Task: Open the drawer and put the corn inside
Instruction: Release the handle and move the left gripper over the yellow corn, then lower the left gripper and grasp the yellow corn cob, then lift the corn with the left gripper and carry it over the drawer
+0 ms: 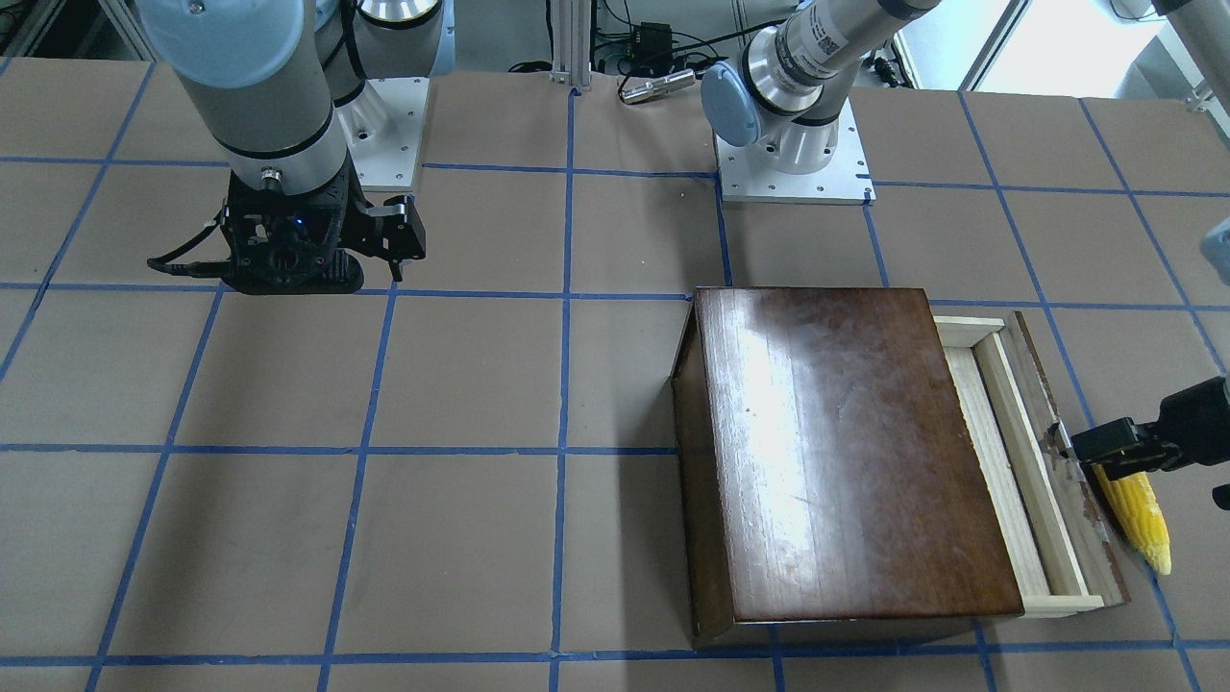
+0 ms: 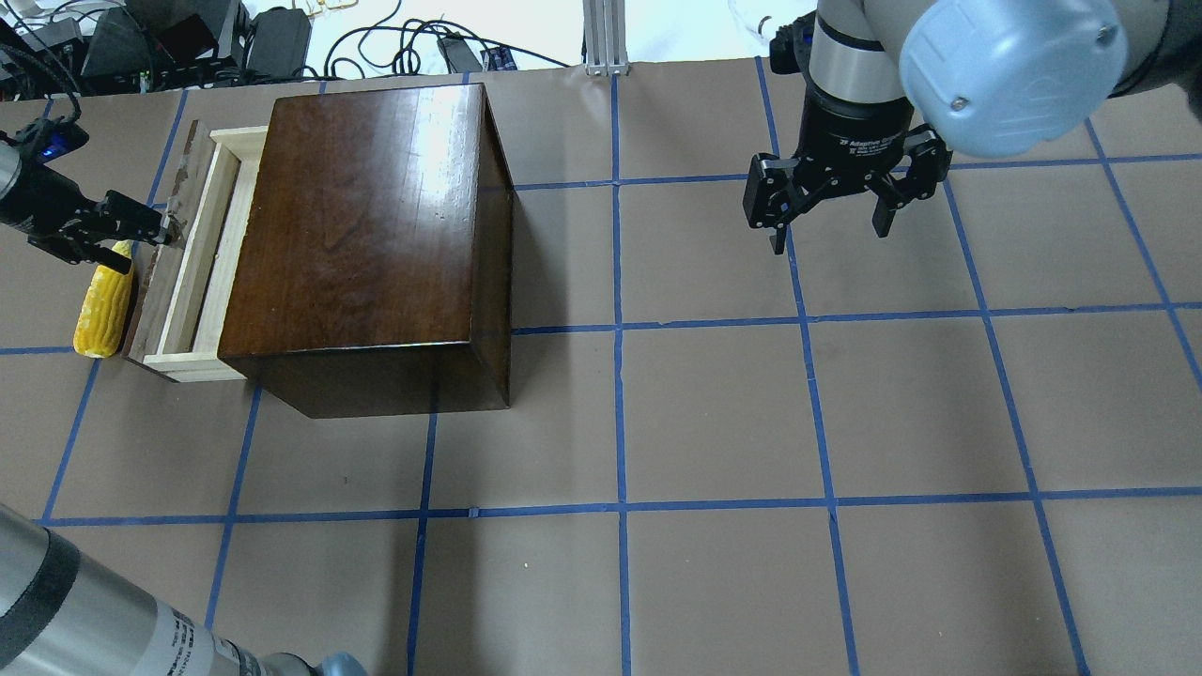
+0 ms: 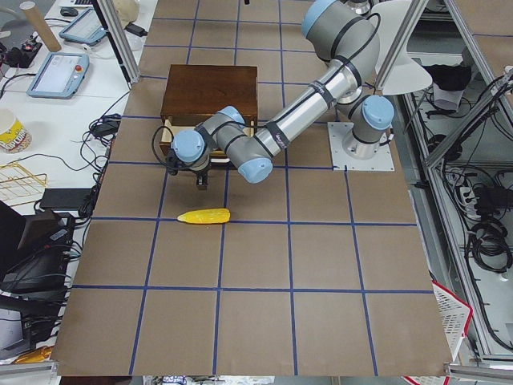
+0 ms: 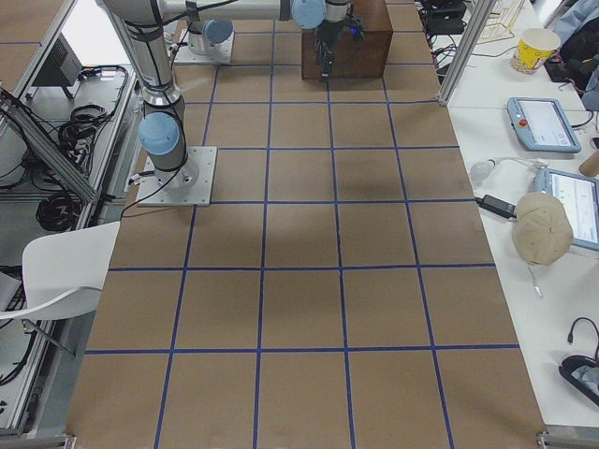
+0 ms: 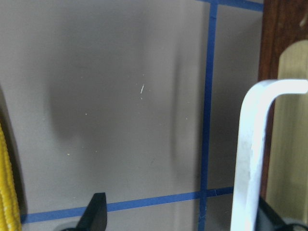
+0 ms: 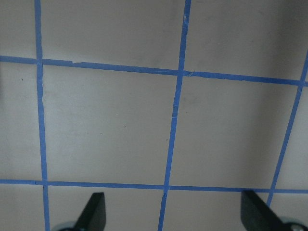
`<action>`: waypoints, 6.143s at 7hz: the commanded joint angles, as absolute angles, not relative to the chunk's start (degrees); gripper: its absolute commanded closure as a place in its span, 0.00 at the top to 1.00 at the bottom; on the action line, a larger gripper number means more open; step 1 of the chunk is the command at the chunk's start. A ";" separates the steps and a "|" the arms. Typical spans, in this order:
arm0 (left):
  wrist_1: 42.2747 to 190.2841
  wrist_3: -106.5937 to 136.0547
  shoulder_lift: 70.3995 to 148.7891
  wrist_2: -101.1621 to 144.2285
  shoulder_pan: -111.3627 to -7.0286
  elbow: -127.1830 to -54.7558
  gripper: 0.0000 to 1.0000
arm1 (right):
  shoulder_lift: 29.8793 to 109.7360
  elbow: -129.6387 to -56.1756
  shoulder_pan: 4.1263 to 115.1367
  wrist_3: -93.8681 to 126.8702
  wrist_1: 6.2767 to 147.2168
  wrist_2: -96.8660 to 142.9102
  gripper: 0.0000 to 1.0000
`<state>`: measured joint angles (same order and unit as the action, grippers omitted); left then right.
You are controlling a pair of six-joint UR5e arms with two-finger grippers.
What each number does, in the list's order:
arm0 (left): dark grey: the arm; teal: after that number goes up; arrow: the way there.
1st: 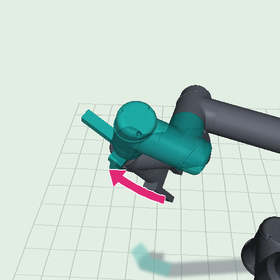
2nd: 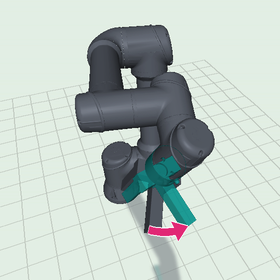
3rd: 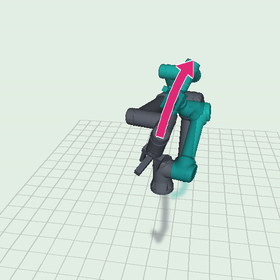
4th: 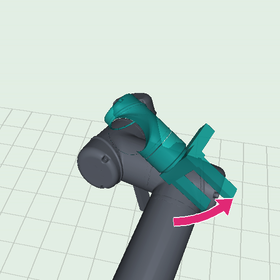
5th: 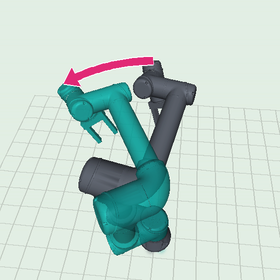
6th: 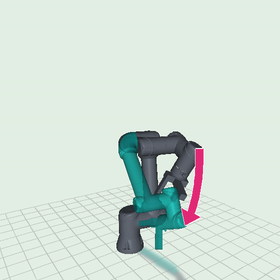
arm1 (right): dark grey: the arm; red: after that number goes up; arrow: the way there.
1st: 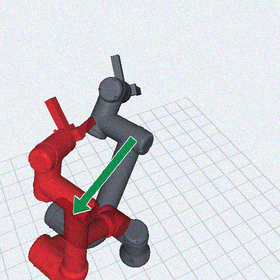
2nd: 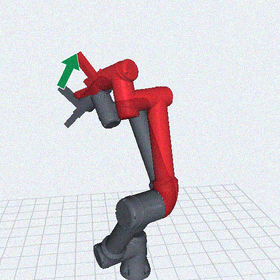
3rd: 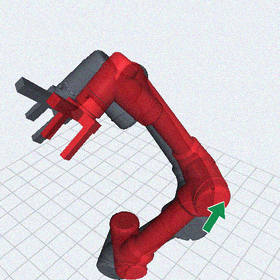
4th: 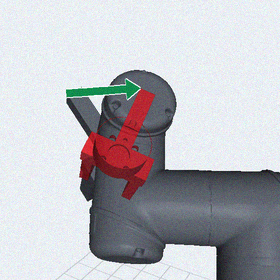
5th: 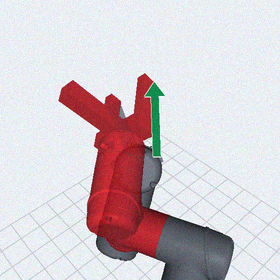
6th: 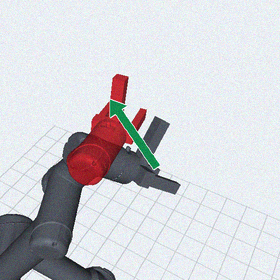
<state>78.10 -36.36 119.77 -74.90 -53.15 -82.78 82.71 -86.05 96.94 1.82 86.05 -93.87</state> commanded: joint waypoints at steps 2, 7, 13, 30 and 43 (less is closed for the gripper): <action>78.05 -36.65 119.88 -75.85 -52.82 -82.09 1.00 | 82.71 -86.04 96.94 1.84 86.04 -93.87 1.00; 78.31 -36.65 119.53 -76.20 -51.15 -82.09 1.00 | 82.71 -86.04 96.94 1.76 86.04 -93.87 1.00; 78.23 -36.65 117.85 -79.53 -49.32 -77.87 1.00 | 82.71 -86.04 96.94 1.76 86.04 -93.87 1.00; 64.34 -33.05 128.41 -87.27 -49.22 -80.69 0.00 | 82.71 -86.04 96.94 1.84 86.04 -93.87 1.00; 86.58 -19.09 111.35 -87.90 -66.44 -75.57 0.00 | 82.71 -86.04 96.94 1.76 86.04 -93.87 1.00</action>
